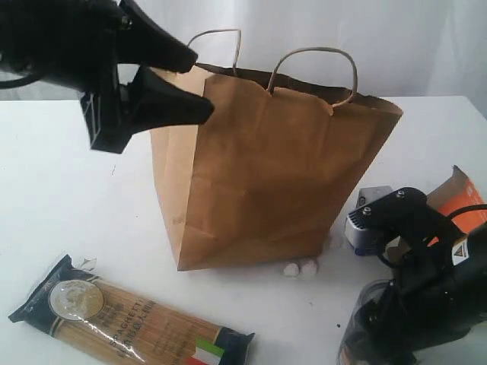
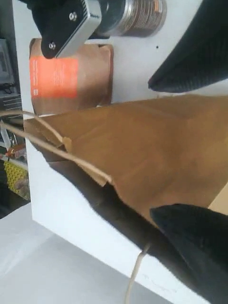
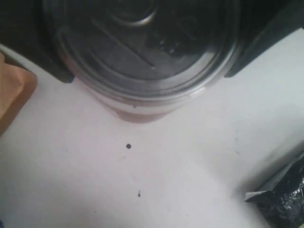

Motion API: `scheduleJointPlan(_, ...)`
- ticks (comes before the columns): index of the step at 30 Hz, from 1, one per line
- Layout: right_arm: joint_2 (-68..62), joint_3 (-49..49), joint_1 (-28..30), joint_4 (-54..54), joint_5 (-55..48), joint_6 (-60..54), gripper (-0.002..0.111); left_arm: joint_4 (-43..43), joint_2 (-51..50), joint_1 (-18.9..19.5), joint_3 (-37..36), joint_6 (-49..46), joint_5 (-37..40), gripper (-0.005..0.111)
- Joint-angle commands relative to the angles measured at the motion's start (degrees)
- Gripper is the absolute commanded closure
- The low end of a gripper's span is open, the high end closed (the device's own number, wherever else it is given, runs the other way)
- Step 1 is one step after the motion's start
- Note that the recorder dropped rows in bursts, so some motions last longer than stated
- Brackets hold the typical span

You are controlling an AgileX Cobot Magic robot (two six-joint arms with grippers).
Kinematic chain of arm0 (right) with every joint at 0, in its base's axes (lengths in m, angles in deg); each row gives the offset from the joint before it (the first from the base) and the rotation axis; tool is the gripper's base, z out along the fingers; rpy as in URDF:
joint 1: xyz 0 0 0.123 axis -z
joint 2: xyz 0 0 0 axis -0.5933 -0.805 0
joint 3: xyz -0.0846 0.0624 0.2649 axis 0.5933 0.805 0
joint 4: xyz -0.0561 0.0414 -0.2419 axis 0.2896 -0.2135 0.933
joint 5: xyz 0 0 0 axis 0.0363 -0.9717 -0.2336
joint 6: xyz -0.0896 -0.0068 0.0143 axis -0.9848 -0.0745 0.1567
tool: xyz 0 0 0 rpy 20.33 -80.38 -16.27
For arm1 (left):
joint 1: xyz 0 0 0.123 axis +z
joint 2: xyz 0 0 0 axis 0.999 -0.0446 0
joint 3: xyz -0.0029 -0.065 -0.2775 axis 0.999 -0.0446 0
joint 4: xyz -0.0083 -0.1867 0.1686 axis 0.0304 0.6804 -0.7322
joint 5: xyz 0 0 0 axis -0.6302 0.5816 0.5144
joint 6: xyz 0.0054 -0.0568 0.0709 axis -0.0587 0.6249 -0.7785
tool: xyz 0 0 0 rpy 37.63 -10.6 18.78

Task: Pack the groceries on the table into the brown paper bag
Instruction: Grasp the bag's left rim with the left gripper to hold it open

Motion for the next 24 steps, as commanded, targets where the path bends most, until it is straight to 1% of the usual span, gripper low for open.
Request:
scheduleJointPlan(1, 0.01, 0.27, -0.08, -1.46, 0.37, 0.44, 0.053, 1.41, -4.42, -0.94, 5.12, -3.68, 1.31, 0.037)
scheduleJointPlan(4, 0.01, 0.27, -0.08, -1.46, 1.31, 0.44, 0.053, 1.31, -6.76, -2.29, 7.59, -6.24, 1.31, 0.037)
scheduleJointPlan(7, 0.01, 0.27, -0.08, -1.46, 1.71, 0.21, 0.053, 1.00, -9.19, -3.84, 9.87, -6.62, 0.48, 0.037)
scheduleJointPlan(11, 0.01, 0.27, -0.08, -1.26, 1.84, 0.20, 0.053, -3.55, -12.42, -4.81, 11.85, -6.89, -1.21, 0.037)
scheduleJointPlan(15, 0.01, 0.62, -0.08, -1.27, 1.84, 0.20, 0.053, -4.04, -15.01, -4.84, 13.00, -6.79, -1.33, 0.037)
scheduleJointPlan(18, 0.01, 0.56, -0.08, -1.27, 1.84, -0.67, 0.053, -5.50, -16.70, -4.84, 13.24, -6.89, -5.41, 0.037)
scheduleJointPlan(21, 0.01, 0.56, -0.08, -1.27, 1.84, -0.79, 0.053, -5.73, -17.28, -4.84, 13.24, -8.03, -6.81, 0.037)
scheduleJointPlan(24, 0.01, 0.56, -0.08, -1.27, 1.84, -0.89, 0.053, -5.73, -17.93, -4.84, 13.24, -7.17, -5.91, 0.037)
